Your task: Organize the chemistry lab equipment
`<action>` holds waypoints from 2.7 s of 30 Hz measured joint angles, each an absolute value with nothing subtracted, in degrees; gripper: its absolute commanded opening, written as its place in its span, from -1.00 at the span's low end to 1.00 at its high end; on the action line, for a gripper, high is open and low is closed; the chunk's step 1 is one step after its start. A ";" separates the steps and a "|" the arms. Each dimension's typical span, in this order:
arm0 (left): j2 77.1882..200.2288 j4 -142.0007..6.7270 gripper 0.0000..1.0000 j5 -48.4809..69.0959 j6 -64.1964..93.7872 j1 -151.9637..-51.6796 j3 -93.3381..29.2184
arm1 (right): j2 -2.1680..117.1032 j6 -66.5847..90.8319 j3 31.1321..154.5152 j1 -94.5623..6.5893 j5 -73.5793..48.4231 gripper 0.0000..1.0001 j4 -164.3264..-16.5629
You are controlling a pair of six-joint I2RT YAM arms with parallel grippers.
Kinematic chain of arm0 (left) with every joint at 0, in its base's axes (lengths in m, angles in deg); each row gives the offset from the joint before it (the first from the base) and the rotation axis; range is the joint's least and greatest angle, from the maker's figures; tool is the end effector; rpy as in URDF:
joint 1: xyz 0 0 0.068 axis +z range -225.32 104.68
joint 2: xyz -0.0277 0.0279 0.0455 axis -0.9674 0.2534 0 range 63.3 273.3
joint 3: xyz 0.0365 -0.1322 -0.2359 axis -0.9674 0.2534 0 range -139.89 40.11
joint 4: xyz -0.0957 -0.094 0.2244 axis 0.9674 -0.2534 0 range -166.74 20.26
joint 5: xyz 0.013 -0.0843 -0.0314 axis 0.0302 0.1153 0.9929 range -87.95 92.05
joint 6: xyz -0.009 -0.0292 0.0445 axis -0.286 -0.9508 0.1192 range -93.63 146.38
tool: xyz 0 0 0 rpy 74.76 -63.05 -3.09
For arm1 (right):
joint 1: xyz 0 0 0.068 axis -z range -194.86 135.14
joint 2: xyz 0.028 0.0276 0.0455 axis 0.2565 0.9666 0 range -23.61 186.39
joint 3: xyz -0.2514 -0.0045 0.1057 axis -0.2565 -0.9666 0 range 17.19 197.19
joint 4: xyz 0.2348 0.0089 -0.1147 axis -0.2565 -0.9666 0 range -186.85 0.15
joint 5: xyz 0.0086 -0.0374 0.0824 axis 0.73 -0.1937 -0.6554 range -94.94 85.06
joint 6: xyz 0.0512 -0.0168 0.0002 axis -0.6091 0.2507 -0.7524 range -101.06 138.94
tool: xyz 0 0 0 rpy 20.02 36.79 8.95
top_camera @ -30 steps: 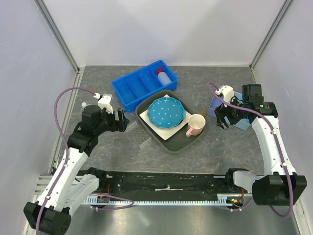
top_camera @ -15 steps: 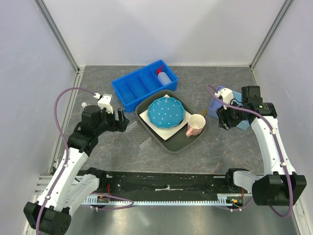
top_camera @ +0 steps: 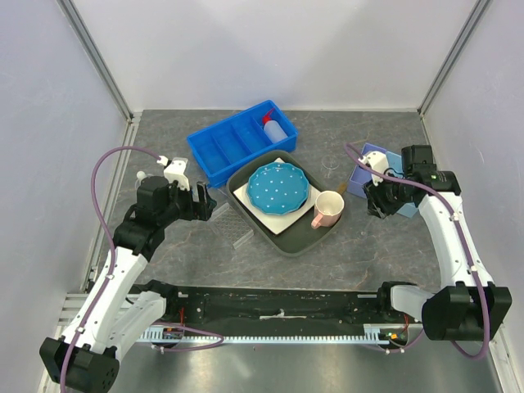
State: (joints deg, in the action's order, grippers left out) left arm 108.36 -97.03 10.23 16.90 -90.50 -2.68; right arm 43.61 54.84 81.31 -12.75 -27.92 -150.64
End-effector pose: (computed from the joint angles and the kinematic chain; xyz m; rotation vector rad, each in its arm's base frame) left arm 0.1681 -0.0510 0.2967 0.1923 2.0983 -0.4089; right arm 0.2130 0.0059 0.3076 -0.8627 2.4233 0.2999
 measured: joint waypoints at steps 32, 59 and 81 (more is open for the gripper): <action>108.34 -96.99 0.74 11.83 16.94 -90.50 -2.65 | 43.63 56.30 79.67 -13.14 -28.03 -0.71 -152.41; 108.99 -79.94 0.62 33.68 12.42 -104.21 -0.32 | 40.59 59.43 82.99 -17.52 -33.43 -0.74 -160.92; 128.34 -51.26 0.57 21.27 18.76 -132.99 -1.52 | 48.18 54.66 90.14 -32.05 -50.21 -0.73 -161.33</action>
State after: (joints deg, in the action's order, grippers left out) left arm 128.34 -51.26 21.27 18.76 -132.99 -1.52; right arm 48.18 54.66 90.14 -32.05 -50.21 -161.33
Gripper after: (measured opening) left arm 0.794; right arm 0.152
